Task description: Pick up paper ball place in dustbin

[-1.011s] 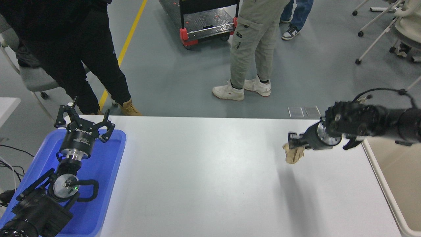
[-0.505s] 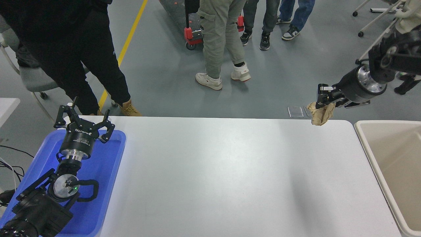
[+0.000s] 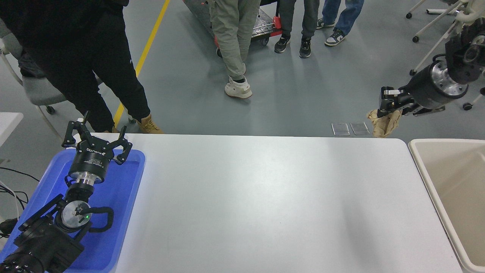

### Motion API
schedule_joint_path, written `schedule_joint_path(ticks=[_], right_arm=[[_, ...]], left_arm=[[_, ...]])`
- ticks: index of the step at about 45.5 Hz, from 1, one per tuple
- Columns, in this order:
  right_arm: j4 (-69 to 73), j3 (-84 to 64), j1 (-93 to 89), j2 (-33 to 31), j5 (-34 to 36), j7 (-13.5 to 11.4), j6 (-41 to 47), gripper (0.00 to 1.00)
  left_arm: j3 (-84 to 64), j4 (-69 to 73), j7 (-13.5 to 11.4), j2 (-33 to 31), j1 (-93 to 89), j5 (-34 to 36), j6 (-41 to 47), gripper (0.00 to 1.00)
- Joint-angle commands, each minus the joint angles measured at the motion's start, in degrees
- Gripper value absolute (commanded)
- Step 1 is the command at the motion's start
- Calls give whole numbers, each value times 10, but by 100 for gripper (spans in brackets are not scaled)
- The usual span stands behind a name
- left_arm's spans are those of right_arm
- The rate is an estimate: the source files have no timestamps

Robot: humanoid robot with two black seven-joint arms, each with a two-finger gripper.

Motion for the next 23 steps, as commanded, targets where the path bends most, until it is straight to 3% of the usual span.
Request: schedule_joint_path(ticks=[1,14,23], right_arm=[[-168,3,-131,0,0,-1,-28,0],[-406,32,-363,3,8,-1,-87,0],[-467,120,-507,12,7,-1,-147,0]], left_arm=[[0,0,0,-1,0,0,0,100],[0,0,0,0,0,0,0,100],[0,0,0,-1,0,0,0,100]])
